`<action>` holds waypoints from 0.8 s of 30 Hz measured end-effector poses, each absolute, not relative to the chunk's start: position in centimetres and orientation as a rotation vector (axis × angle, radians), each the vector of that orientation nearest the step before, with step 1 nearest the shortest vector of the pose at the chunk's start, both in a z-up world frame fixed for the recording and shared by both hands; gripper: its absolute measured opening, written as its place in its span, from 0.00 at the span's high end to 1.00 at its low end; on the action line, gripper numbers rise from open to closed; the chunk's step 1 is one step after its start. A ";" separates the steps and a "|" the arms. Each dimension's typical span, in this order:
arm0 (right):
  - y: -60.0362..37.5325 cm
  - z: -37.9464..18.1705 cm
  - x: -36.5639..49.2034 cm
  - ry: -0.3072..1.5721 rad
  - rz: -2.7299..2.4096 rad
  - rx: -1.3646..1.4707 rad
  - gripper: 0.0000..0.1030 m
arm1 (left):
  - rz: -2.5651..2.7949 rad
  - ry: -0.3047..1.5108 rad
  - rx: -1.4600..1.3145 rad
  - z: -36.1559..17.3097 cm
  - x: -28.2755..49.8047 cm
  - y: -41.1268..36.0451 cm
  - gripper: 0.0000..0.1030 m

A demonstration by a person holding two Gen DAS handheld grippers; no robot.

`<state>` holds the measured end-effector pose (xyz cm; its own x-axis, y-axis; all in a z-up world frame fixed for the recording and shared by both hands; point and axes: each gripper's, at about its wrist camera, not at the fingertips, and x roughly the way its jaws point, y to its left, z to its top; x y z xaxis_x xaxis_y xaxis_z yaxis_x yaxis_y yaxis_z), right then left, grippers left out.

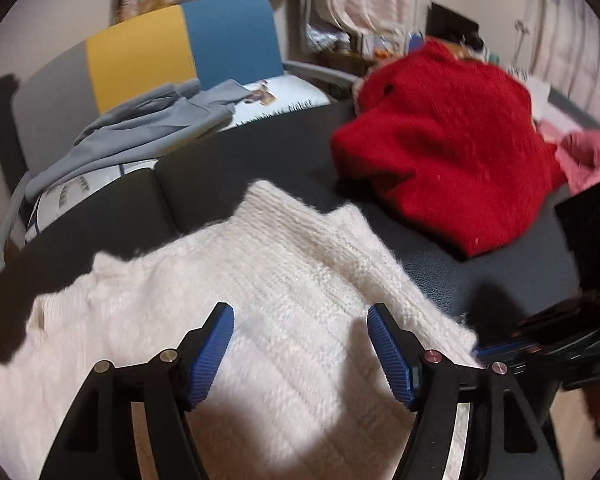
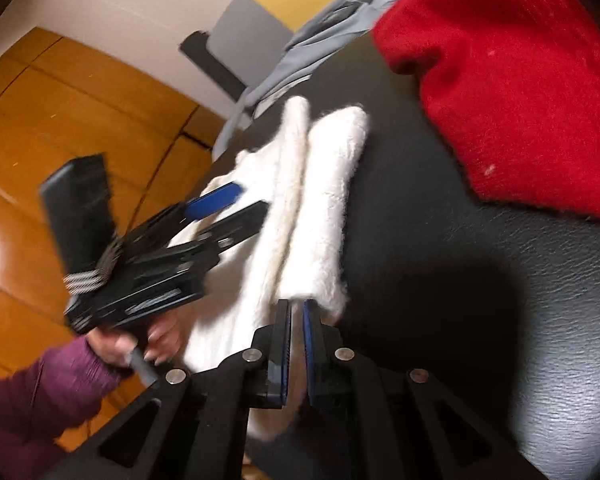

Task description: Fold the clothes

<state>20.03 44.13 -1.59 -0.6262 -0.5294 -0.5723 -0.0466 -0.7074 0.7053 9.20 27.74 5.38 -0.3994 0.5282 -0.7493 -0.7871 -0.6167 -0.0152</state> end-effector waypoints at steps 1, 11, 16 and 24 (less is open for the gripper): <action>43.8 -1.6 19.8 -1.024 -2.421 1.169 0.94 | 2.092 0.424 -0.930 5.6 9.2 27.2 0.32; 41.8 -1.8 18.9 -1.168 -2.845 1.102 0.98 | 2.251 0.452 -0.919 3.2 8.3 27.3 0.17; 40.4 -1.7 19.4 -1.113 -3.032 1.100 1.00 | 2.271 0.444 -0.897 2.7 8.7 27.0 0.15; 40.6 2.5 21.8 -0.974 -2.974 0.986 0.89 | 2.282 0.325 -0.918 4.4 8.2 24.5 0.14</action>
